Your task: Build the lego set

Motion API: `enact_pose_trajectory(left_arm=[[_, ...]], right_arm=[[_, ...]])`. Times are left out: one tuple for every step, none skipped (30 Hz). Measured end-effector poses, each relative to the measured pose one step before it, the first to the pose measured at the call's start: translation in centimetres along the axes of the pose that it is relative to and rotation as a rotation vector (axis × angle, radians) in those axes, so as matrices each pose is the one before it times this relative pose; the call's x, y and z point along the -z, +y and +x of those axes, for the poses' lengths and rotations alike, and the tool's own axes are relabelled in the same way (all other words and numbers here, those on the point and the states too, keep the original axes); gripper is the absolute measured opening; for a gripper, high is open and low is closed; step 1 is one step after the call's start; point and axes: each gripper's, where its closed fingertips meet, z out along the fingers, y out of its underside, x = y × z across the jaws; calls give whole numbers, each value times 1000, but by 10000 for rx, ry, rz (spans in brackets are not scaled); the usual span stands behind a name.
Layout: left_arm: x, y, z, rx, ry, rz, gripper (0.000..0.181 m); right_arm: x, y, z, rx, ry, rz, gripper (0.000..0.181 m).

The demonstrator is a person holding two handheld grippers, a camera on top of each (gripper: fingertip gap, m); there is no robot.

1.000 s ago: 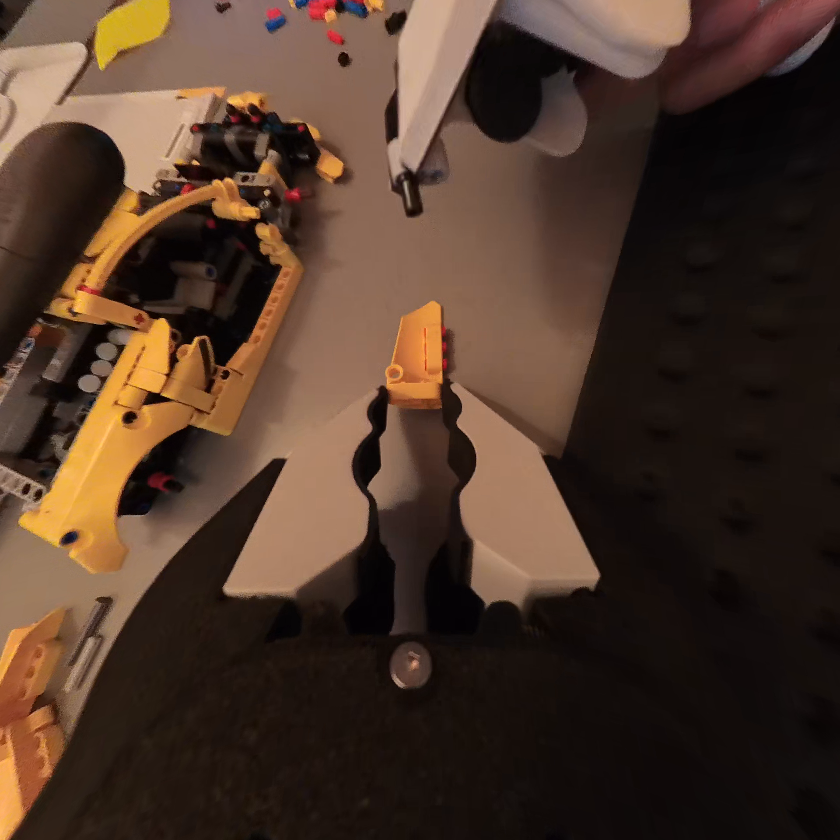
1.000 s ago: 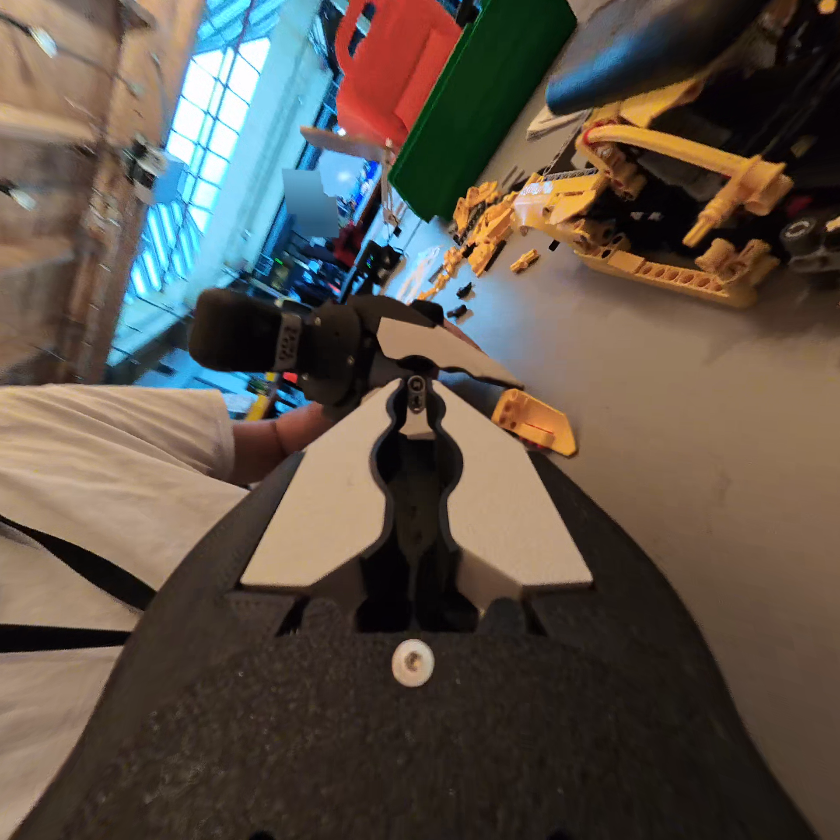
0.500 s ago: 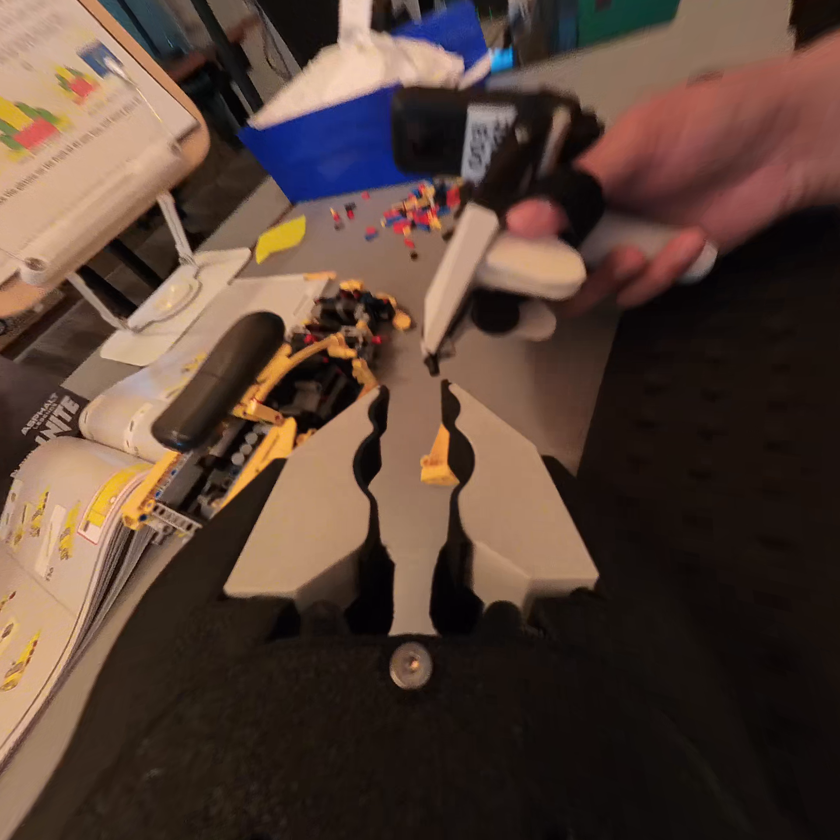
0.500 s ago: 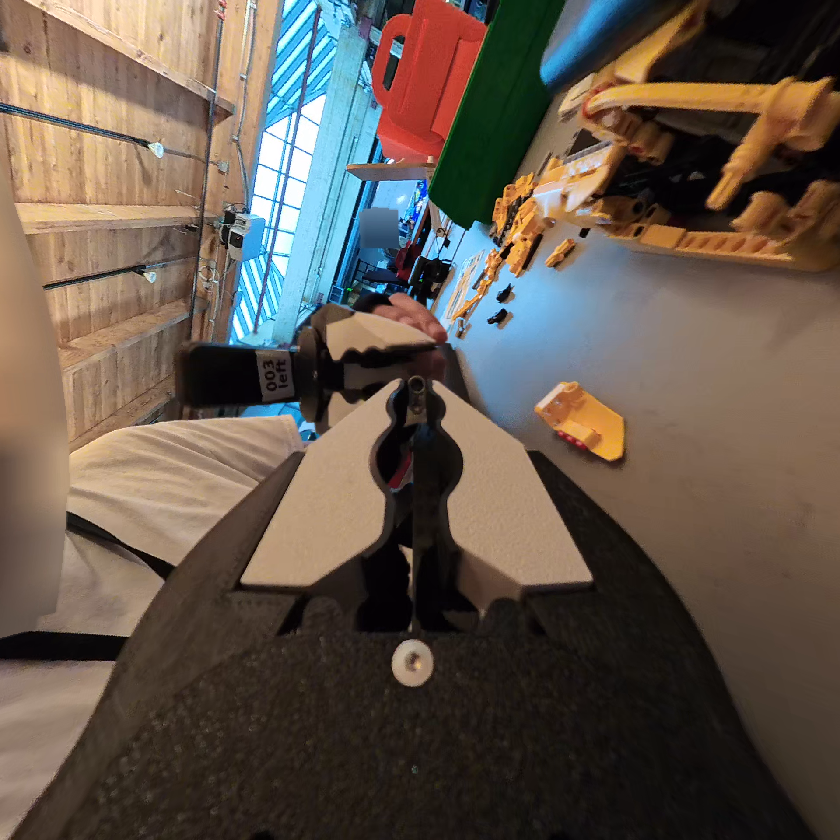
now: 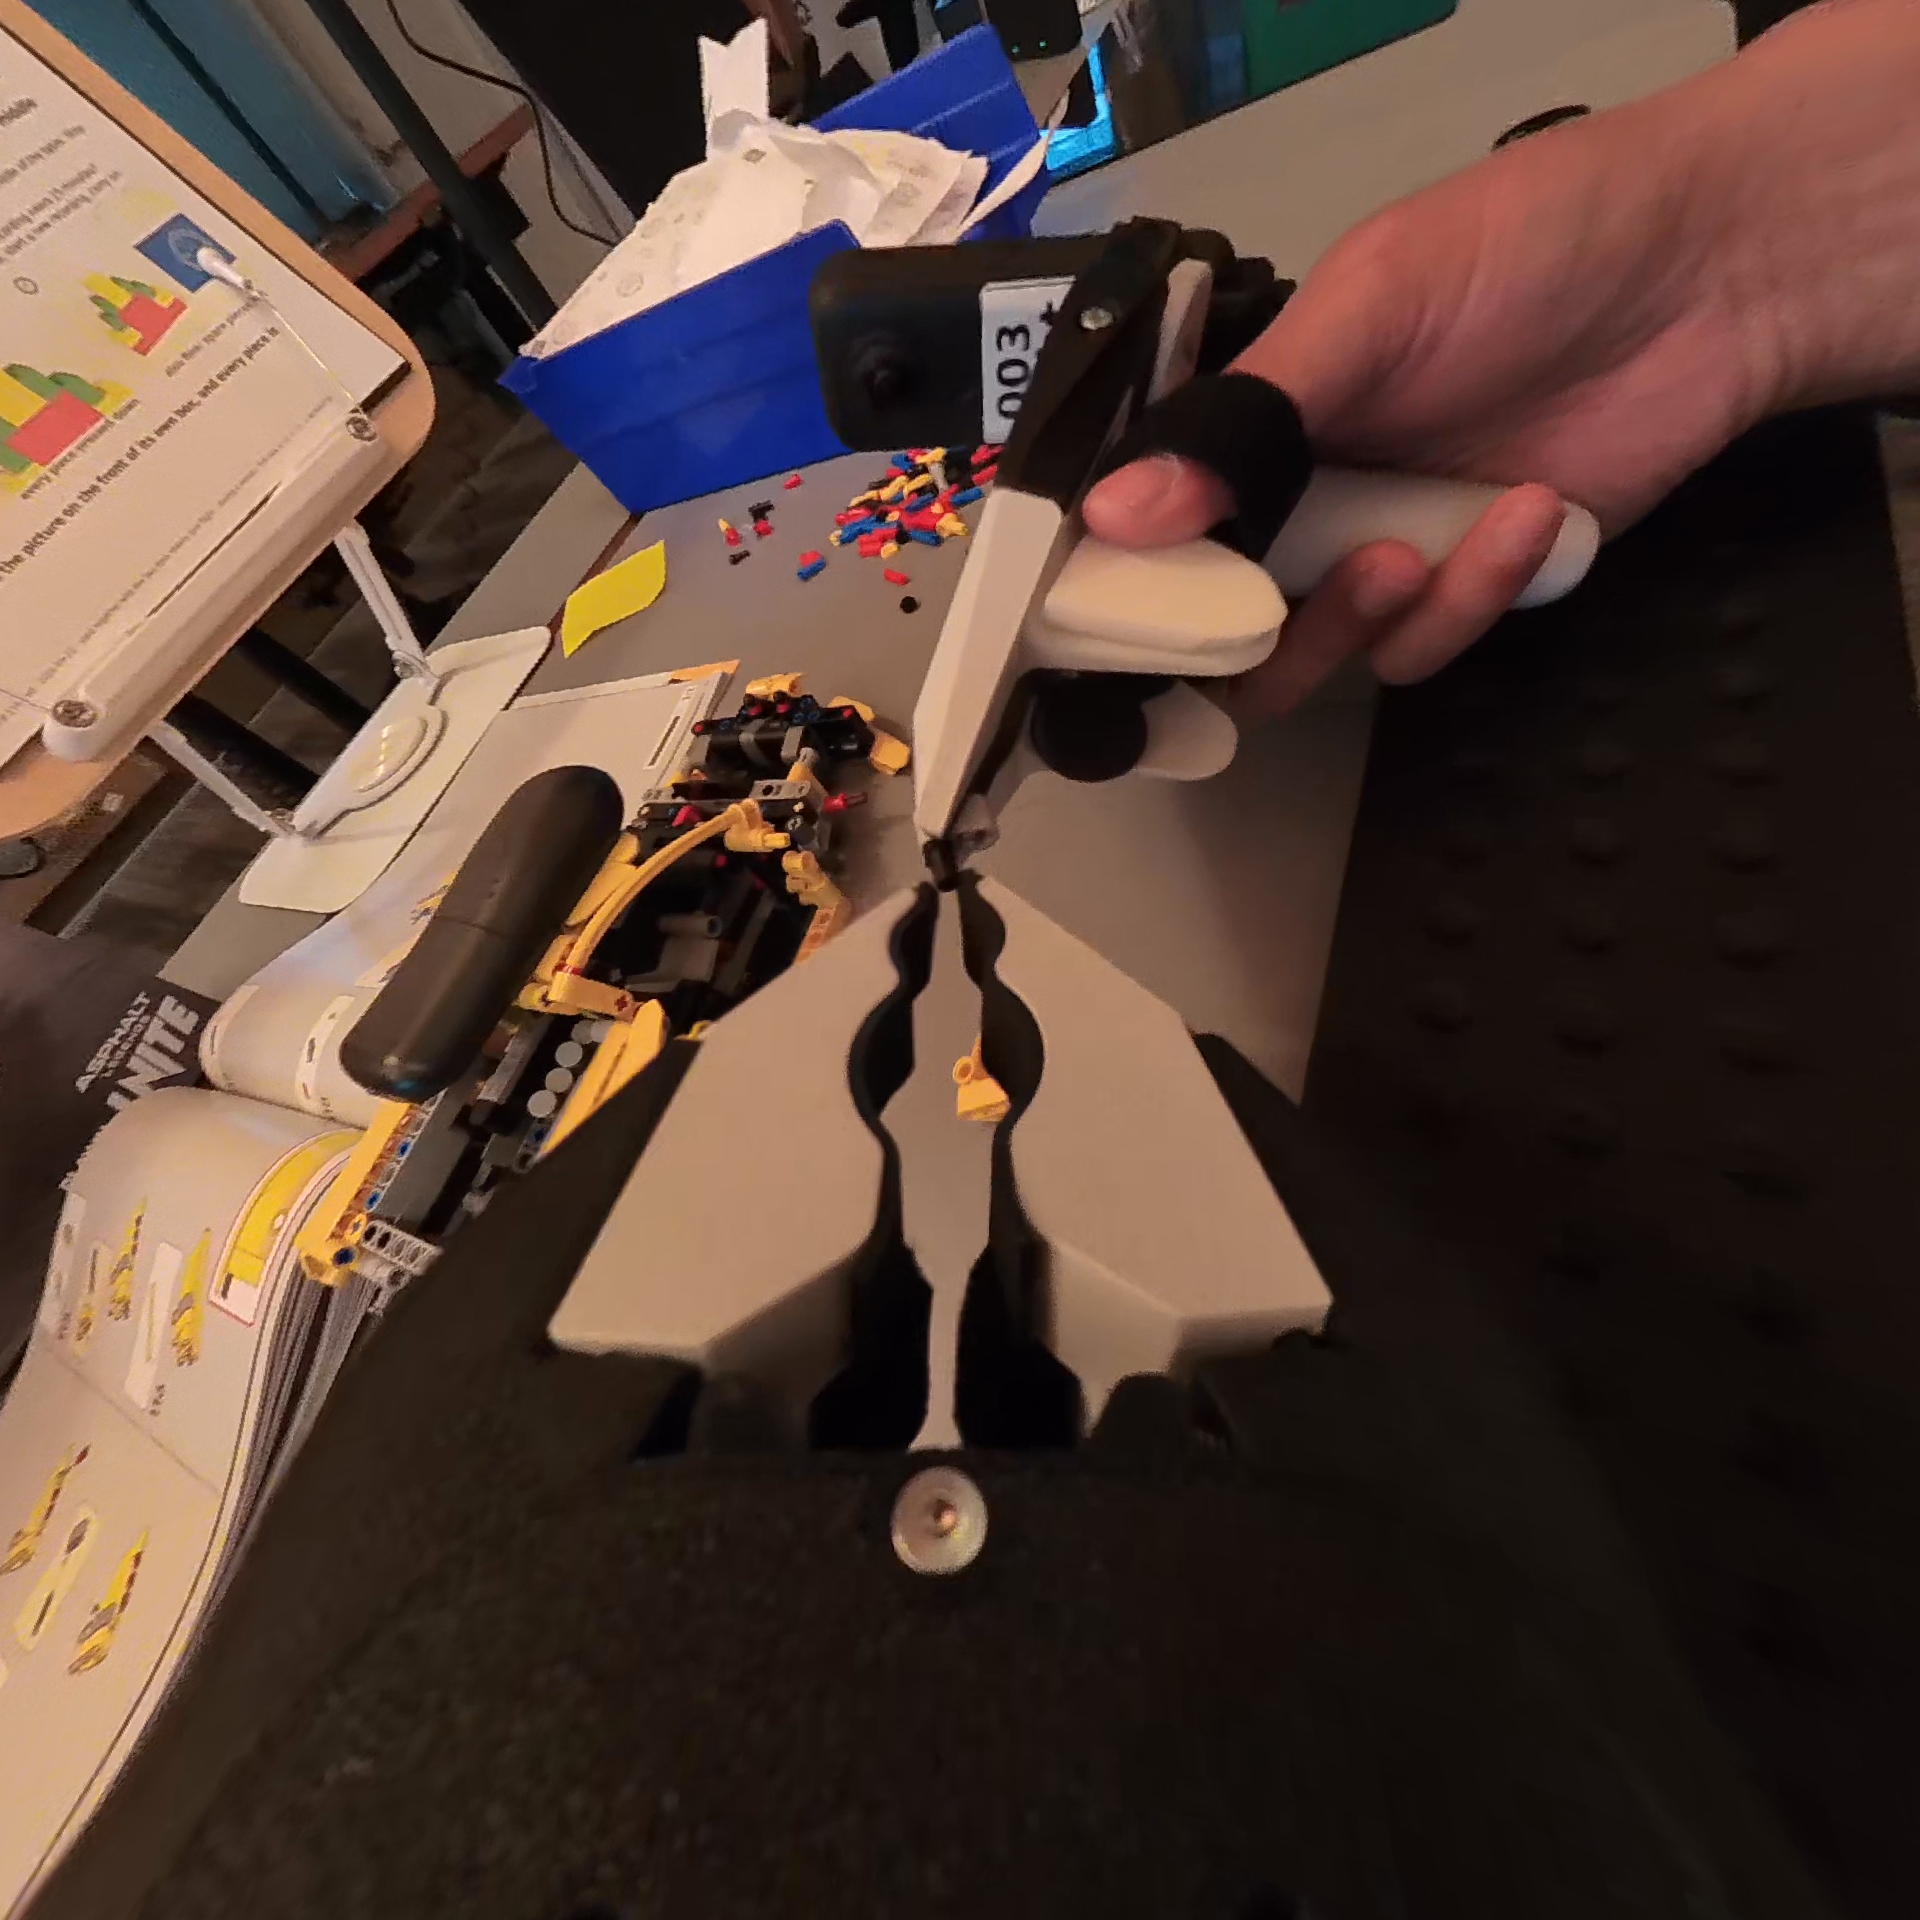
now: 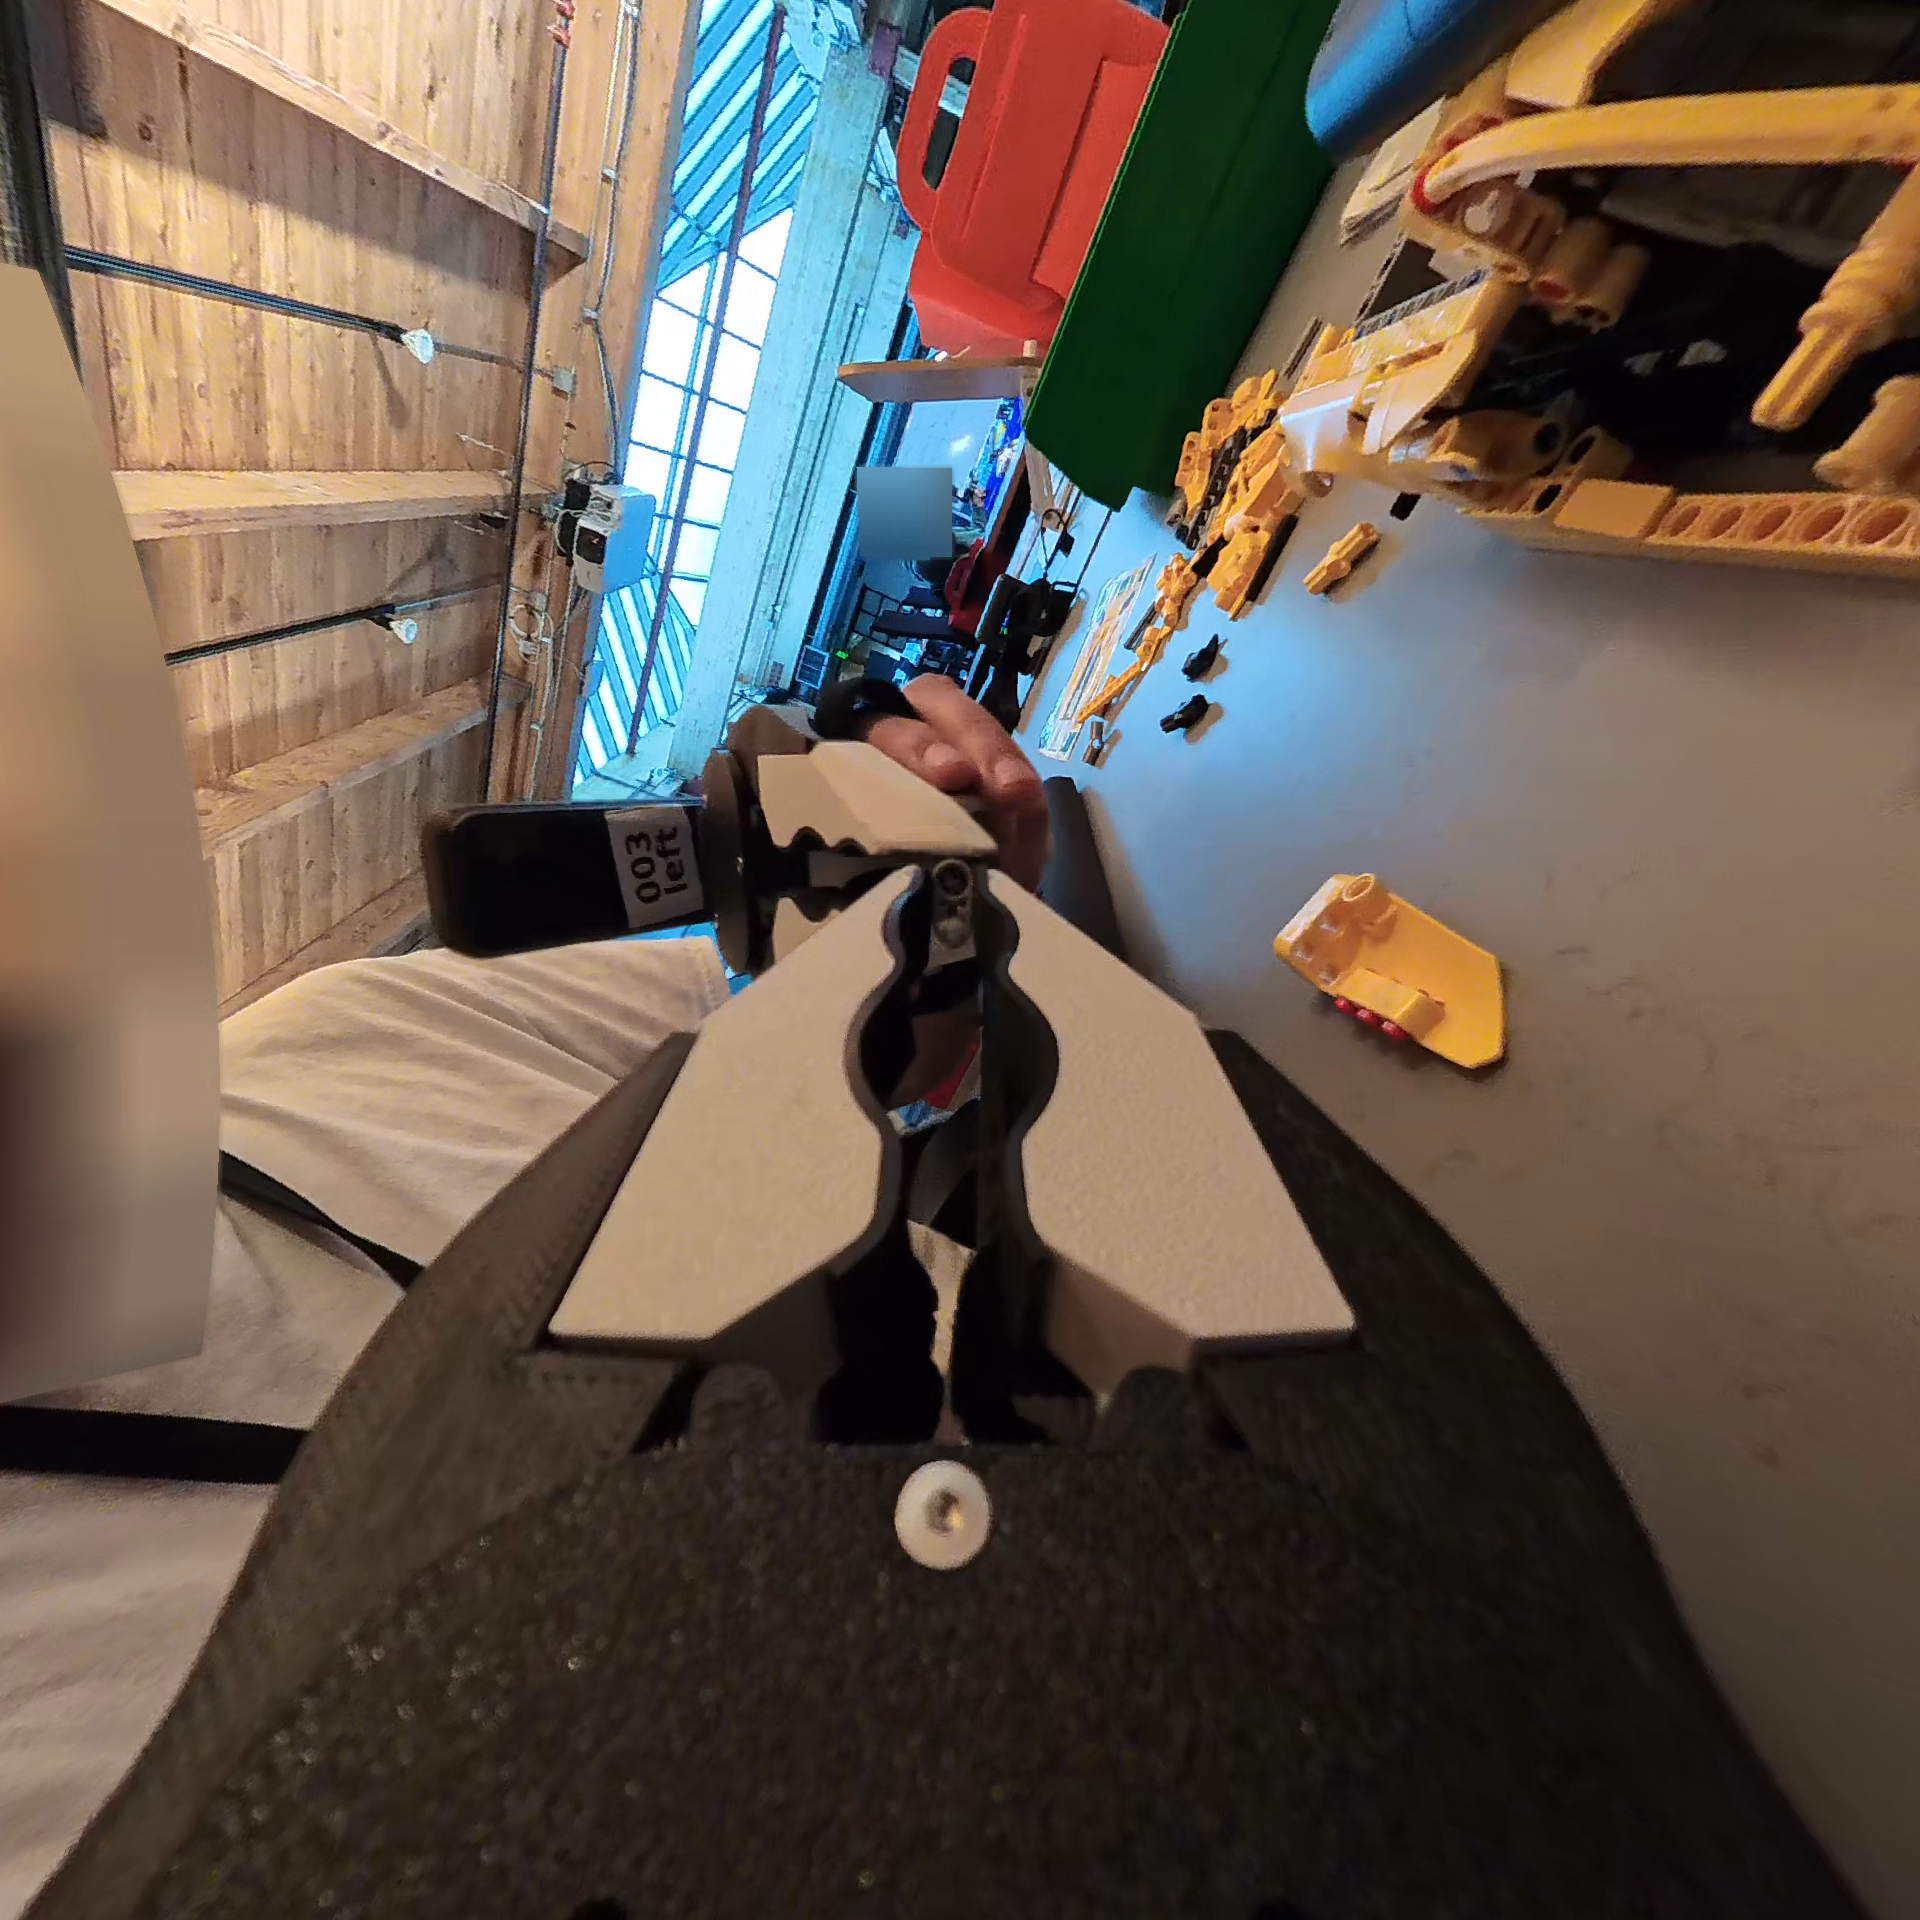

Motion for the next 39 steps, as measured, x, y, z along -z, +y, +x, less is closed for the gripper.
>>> enact_pose_trajectory(left_arm=[[16, -28, 70, -16, 30, 36, 3], [86, -181, -17, 24, -14, 128, 3], [52, -111, -15, 78, 30, 70, 2], [-2, 23, 26, 146, 91, -34, 2], [15, 40, 25, 209, 113, -29, 0], [46, -31, -1, 268, 122, 36, 0], [62, -56, -56, 313, 104, 54, 0], [56, -33, -89, 317, 97, 35, 0], [39, -46, 1, 225, 108, 42, 0], [39, -28, 51, 25, 67, 52, 0], [31, 50, 56, -216, -22, 18, 0], [46, 138, 68, -412, -74, -42, 0], [104, 153, 11, -541, -133, -75, 0], [192, 39, -84, -575, -212, -30, 0], [241, -75, -47, -550, -160, 39, 3], [249, -110, 3, -463, -58, 47, 6], [207, -102, 181, -329, 139, 27, 10], [183, -107, 412, -198, 363, 30, 11], [172, -149, 455, -103, 437, 58, 11], [178, -103, 572, -50, 531, 62, 11], [120, 10, 618, -11, 576, -1, 13], [59, 156, 543, 13, 516, -86, 17], [7, 261, 553, 2, 506, -144, 18], [-34, 234, 363, -27, 350, -117, 18], [-29, 138, 152, -53, 189, -43, 17], [-17, 103, 183, -57, 183, -21, 13], [2, 75, 10, -56, 53, -23, 6], [20, 30, 10, -79, 21, 6, 6], [42, -9, 109, -66, 75, 14, 5], [19, 4, 124, -60, 62, -7, 4], [-24, 26, 127, -70, 42, -30, 4], [-59, 74, 66, -46, -3, -60, 4], [-75, 112, 21, -6, -5, -72, 4], [-84, 160, -41, 109, 10, -93, 4], [-124, 202, -231, 277, -73, -107, 4], [-86, 141, -457, 342, -216, -28, 4], [-23, 85, -597, 343, -318, 63, 4], [2, 151, -837, 425, -426, 23, 4], [-8, 285, -929, 558, -419, -57, 4]], right_arm=[[-17, 18, 17, -1, -1, -6, 5], [11, -36, -204, -4, -117, 14, 5], [5, -5, -150, 5, -75, -4, 5], [14, 22, 26, 73, 52, 0, 5], [13, 29, -4, 223, 77, 7, 5], [-13, 101, -51, 387, 137, -25, 5], [-14, 165, 40, 403, 237, -65, 7], [-22, 116, 61, 404, 260, -25, 9], [-30, 148, -5, 384, 197, -41, 5], [-38, 101, -31, 260, 144, -29, 5], [-3, 46, 27, 118, 132, -27, 5], [-28, 142, 130, -31, 116, -98, 5], [-37, 200, 156, -132, 32, -139, 5], [-8, 114, -15, -197, -124, -84, 5], [-5, 82, -206, -165, -239, -72, 5], [-37, 242, -194, -134, -192, -195, 5], [-131, 481, -95, -40, -88, -358, 5], [-215, 514, -55, 32, -34, -374, 5], [-183, 403, 20, 27, 7, -308, 5], [-186, 345, -162, 14, -114, -267, 5], [-170, 253, -188, 37, -121, -198, 5], [-183, 212, -87, 24, -53, -170, 5], [-203, 282, -2, 7, -8, -201, 5], [-214, 275, -30, 7, -27, -199, 5], [-186, 213, -39, 21, -18, -152, 5], [-123, 138, 84, 27, 68, -112, 5], [-21, 60, 52, -16, 28, -55, 5], [-49, 142, -4, -22, -21, -89, 5], [-48, 83, -42, 14, -36, -45, 5], [-55, 137, -14, 12, -16, -78, 5], [-49, 168, 7, -16, 2, -109, 5], [-22, 78, 77, -16, 38, -71, 5], [-5, 18, 123, -23, 47, -37, 5], [-18, 19, 169, 30, 96, -42, 5], [68, -173, 267, 159, 233, 85, 6], [175, -438, 293, 289, 307, 275, 6], [270, -567, 257, 390, 360, 380, 7], [325, -601, 372, 490, 522, 399, 8], [355, -495, 696, 584, 822, 348, 10]])
